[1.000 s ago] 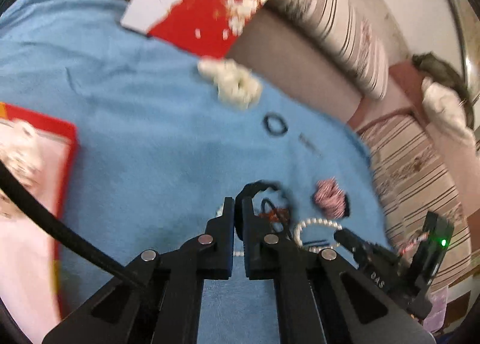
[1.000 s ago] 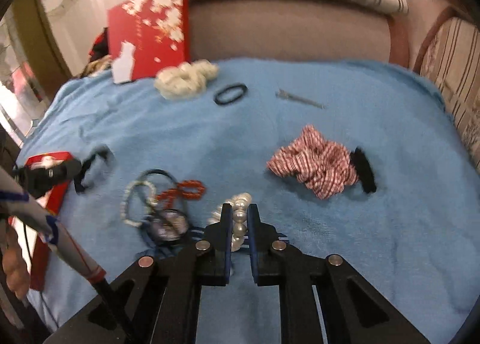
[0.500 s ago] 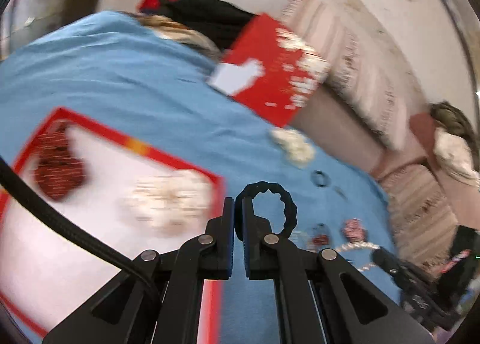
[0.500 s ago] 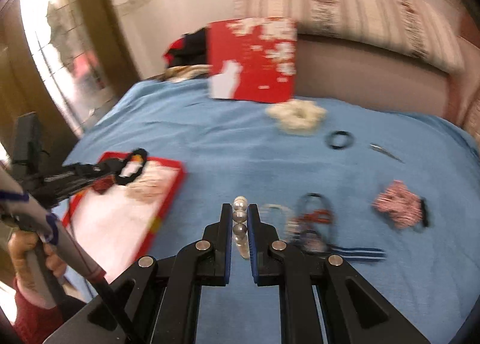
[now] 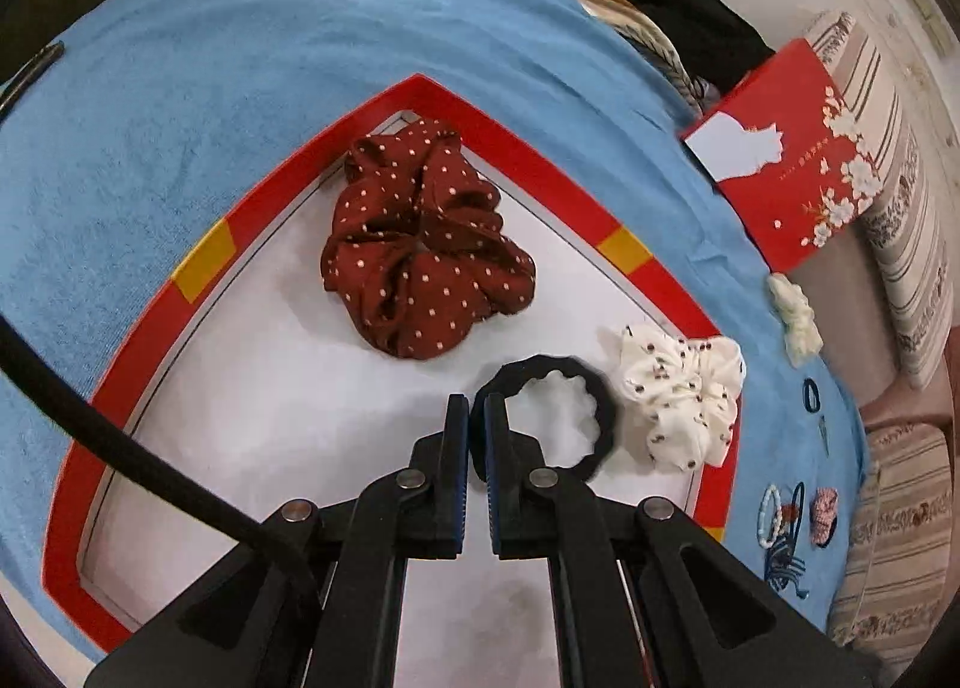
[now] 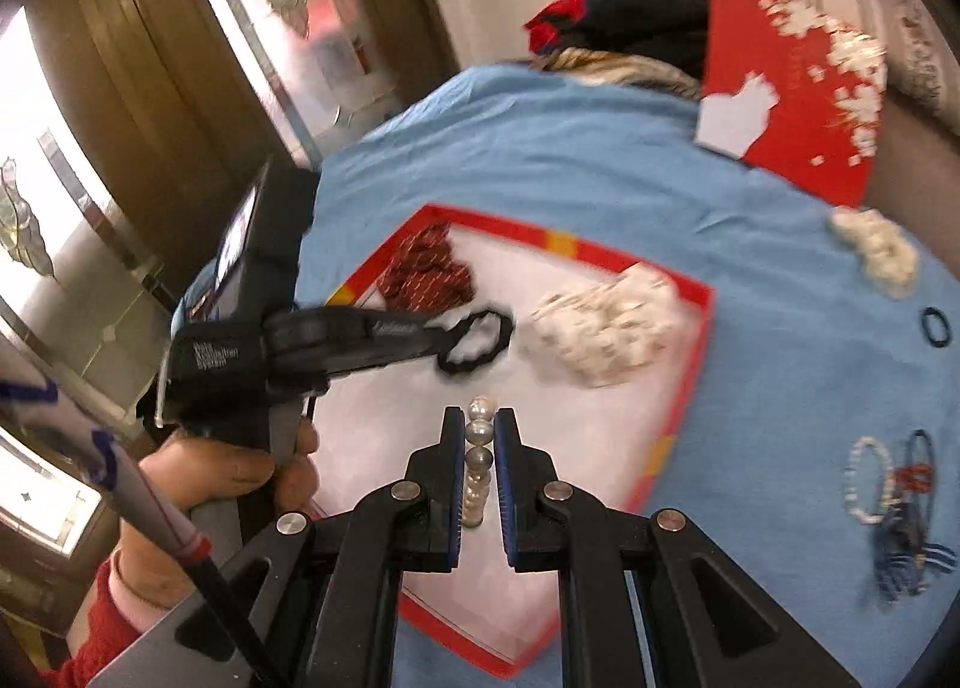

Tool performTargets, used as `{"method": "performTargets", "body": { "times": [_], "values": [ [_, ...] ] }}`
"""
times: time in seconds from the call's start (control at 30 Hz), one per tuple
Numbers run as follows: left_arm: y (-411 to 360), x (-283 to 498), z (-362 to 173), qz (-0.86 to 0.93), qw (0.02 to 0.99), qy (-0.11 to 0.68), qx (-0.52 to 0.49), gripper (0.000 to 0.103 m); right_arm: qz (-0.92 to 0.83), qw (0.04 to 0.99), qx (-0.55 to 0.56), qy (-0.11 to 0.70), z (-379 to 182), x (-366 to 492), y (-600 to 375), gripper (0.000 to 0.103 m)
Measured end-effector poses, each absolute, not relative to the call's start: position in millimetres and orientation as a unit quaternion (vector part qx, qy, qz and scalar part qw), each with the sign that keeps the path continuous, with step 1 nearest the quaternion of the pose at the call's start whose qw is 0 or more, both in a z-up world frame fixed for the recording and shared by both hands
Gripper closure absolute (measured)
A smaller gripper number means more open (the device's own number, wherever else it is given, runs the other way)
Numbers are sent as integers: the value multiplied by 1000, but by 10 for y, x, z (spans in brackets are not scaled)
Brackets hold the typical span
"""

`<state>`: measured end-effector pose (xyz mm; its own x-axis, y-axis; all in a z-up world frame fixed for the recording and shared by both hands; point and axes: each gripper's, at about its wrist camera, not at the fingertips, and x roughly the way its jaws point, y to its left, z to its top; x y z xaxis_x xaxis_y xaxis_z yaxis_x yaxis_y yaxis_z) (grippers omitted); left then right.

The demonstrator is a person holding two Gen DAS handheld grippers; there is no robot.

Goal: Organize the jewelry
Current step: 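Lower black scrunchie into tray with left tool while right tool lowers pearl bracelet there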

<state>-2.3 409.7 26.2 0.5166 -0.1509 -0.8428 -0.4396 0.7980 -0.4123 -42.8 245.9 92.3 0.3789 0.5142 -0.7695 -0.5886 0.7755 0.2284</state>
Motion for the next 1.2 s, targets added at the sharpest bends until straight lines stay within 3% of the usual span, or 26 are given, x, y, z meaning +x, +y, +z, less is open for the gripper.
{"method": "performTargets", "body": {
  "times": [0.23, 0.37, 0.43, 0.5, 0.57, 1.2],
  "values": [
    [4078, -12, 305, 96, 814, 484, -305, 96, 305, 815, -55, 489, 488, -309, 2528, 92],
    [4090, -40, 347, 97, 816, 474, -317, 76, 293, 817, -64, 493, 421, -256, 2486, 92],
    [4081, -54, 385, 95, 819, 468, -320, 72, 290, 819, -64, 491, 419, -246, 2461, 90],
    [4051, -58, 424, 92, 823, 462, -317, 68, 291, 819, -61, 491, 433, -231, 2437, 82],
    [4031, -62, 443, 91, 826, 459, -315, 67, 288, 825, -65, 482, 464, -230, 2412, 72],
    [4067, 33, 486, 122, 830, 438, -324, 63, 236, 838, -126, 476, 362, 566, 2696, 72]
  ]
}}
